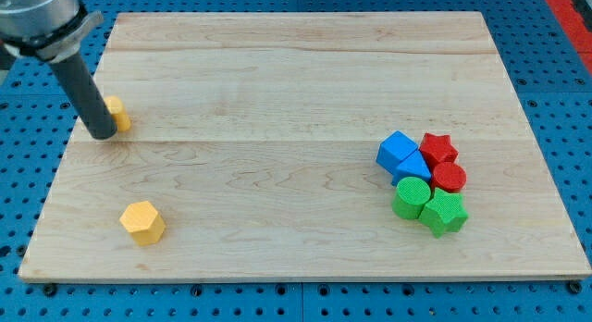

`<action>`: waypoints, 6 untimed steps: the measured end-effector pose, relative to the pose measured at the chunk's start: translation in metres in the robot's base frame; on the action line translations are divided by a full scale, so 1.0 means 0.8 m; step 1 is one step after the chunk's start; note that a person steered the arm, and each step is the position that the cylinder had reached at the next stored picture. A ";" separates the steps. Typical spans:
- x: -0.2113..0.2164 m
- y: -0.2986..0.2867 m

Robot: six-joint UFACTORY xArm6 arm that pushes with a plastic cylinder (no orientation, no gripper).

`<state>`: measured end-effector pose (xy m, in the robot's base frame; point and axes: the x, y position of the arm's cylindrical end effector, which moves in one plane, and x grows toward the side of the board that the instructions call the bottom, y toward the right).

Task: Push the yellow hexagon into the group of blocks

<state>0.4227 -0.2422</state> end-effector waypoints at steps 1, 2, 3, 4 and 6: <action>0.044 0.028; 0.121 -0.007; 0.178 0.038; 0.178 0.116; 0.189 0.202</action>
<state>0.5739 -0.0808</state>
